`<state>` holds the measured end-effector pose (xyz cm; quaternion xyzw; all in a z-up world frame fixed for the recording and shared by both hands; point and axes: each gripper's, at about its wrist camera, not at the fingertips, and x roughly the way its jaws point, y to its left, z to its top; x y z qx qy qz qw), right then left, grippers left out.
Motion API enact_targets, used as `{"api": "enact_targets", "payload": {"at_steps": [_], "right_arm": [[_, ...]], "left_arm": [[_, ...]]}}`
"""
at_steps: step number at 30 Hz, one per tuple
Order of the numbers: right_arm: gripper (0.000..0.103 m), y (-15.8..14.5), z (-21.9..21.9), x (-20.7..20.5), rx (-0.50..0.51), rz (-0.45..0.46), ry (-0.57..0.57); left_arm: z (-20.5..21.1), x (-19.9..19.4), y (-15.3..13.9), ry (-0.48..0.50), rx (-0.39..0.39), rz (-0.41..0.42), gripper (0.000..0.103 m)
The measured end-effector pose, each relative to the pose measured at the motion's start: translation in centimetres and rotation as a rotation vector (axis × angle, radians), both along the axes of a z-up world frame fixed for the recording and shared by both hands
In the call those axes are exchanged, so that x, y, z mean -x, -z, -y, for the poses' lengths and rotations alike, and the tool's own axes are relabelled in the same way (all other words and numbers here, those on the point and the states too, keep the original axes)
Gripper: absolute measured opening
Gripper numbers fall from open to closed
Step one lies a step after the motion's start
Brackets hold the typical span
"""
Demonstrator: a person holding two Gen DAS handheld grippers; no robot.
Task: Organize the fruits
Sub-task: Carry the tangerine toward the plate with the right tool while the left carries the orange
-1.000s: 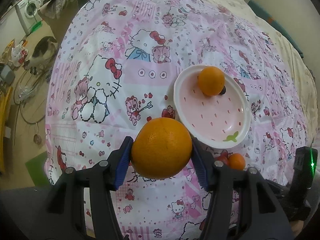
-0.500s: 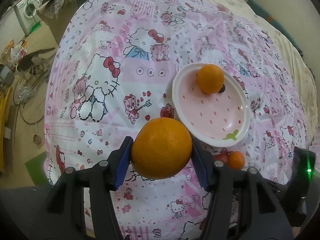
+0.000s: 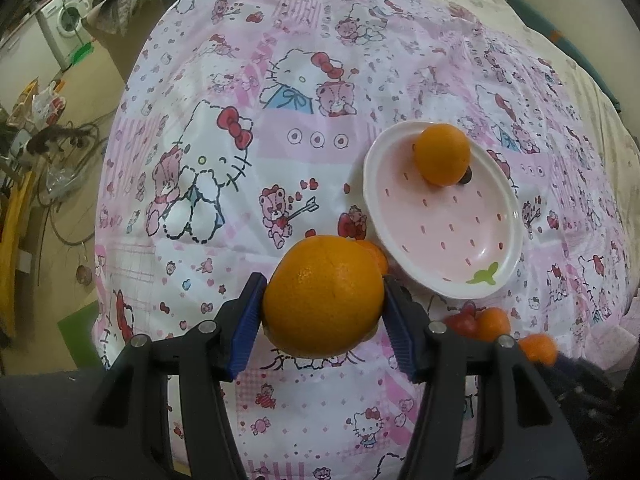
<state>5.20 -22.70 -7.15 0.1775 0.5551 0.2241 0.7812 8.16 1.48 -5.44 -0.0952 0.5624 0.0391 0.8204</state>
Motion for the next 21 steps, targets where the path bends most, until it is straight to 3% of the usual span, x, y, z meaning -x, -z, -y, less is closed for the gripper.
{"api": "enact_targets", "payload": {"at_steps": [10,21], "right_arm": [[0.043,-2.4,2.1,-1.2,-0.068,0.075,0.074],[0.043,-4.8,3.0,-4.0,-0.059,0.138,0.091]], "left_arm": [[0.4,-0.1,0.0,0.008,-0.017,0.007,0.053],[-0.3,-0.1,-0.8,-0.006,-0.015,0.04,0.053]]}}
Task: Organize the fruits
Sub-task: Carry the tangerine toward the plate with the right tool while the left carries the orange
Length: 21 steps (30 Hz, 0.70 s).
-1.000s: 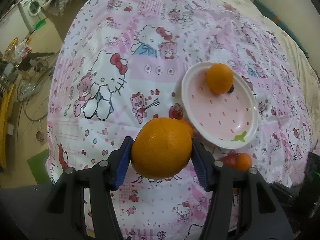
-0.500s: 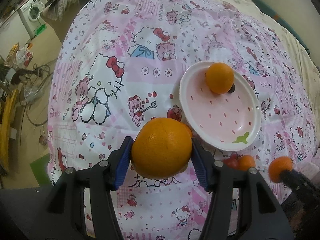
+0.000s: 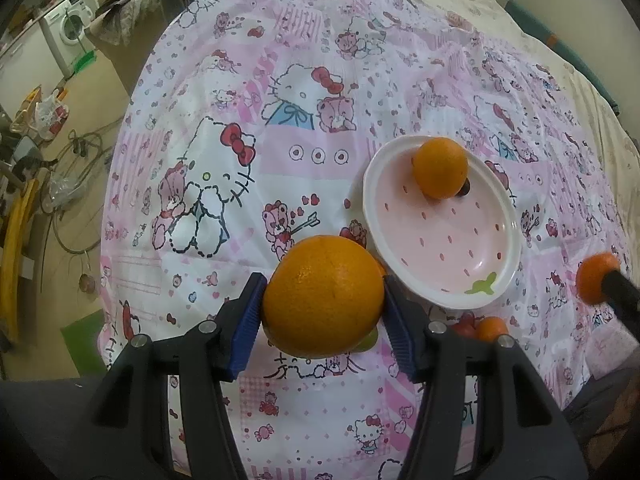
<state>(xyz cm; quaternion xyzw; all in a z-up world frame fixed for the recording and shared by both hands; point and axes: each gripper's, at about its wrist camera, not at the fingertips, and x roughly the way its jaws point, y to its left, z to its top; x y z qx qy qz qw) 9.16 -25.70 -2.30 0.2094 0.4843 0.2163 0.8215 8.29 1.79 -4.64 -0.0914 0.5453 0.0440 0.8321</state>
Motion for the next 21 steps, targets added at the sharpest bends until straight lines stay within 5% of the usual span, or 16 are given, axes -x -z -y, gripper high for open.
{"api": "enact_targets", "payload": {"at_steps": [21], "right_arm": [[0.043,1.6,-0.1,-7.6,0.022,-0.067,-0.037]], "left_arm": [[1.1,-2.6,-0.8,0.055,0.0,0.009,0.053]]}}
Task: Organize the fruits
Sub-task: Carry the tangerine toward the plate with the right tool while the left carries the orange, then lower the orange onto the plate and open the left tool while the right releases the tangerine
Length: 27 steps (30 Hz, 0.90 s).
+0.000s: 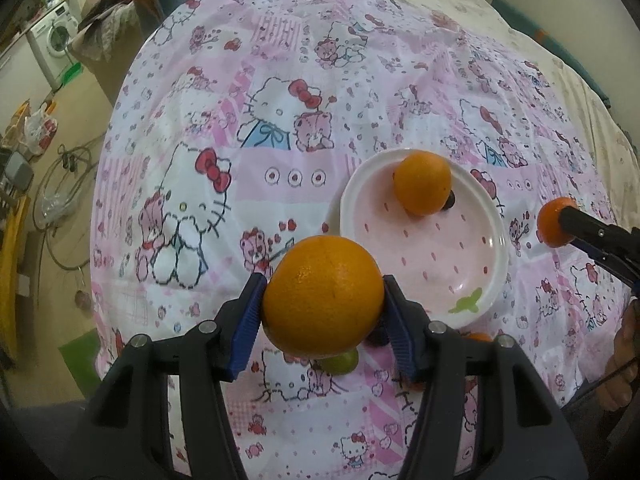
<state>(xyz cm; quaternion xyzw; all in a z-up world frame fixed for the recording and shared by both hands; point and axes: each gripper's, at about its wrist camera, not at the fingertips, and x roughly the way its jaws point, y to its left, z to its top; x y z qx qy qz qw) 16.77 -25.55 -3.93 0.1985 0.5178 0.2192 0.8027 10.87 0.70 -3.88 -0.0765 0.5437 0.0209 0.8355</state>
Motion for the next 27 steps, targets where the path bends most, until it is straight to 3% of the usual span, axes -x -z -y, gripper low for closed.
{"api": "enact_targets", "payload": {"at_steps": [10,18,27], "right_arm": [[0.043,3.3,-1.8,-3.0,0.035,-0.088,-0.033],[0.043,6.2,-2.8,-5.4,0.074,-0.149,-0.045],[0.044,7.7,-2.7,-6.9,0.067,-0.201,-0.035]], "left_arm": [[2.5,-3.4,2.3,0.089,-0.014,-0.053,0.053],[5.4,-6.8,3.7,0.192,-0.047,-0.038,0.053],[6.0,-9.7,5.3,0.193,-0.049,-0.057,0.053]]}}
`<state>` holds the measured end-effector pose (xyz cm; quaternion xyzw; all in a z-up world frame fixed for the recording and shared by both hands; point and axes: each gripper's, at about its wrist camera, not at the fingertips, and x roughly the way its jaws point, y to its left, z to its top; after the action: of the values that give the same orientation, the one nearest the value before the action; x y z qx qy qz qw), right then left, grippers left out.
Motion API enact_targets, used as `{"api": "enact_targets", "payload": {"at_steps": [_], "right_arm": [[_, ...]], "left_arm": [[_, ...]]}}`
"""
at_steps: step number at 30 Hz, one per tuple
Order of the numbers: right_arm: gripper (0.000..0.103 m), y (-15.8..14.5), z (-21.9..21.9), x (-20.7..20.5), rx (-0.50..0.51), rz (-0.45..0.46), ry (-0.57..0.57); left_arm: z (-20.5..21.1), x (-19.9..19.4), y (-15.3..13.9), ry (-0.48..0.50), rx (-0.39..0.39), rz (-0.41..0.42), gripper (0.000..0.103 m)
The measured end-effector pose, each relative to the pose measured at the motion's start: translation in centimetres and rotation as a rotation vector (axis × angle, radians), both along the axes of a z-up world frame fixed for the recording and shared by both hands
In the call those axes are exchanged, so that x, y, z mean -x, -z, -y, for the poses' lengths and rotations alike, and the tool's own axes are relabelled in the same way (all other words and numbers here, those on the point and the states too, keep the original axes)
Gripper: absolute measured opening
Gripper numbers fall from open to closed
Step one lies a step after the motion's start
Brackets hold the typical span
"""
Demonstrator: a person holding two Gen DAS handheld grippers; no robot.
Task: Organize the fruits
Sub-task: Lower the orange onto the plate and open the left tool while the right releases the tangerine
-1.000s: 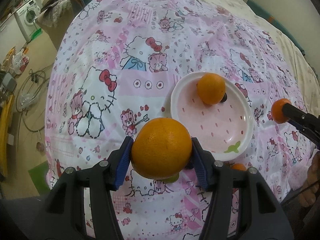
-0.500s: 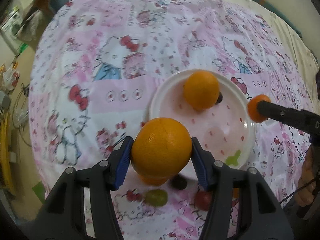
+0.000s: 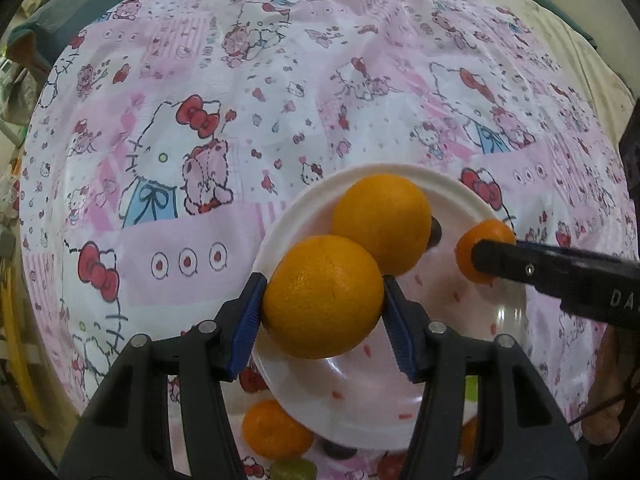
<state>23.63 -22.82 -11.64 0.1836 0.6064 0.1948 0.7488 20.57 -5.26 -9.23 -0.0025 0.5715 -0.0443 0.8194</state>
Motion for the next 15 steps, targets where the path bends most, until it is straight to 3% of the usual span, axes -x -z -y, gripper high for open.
{"api": "enact_targets", "payload": {"at_steps": [15], "right_arm": [[0.046,0.8,0.4,-0.4,-0.004,-0.027,0.031]], "left_arm": [[-1.1,-0.6,0.4,-0.04,0.032,-0.022,0.055]]}}
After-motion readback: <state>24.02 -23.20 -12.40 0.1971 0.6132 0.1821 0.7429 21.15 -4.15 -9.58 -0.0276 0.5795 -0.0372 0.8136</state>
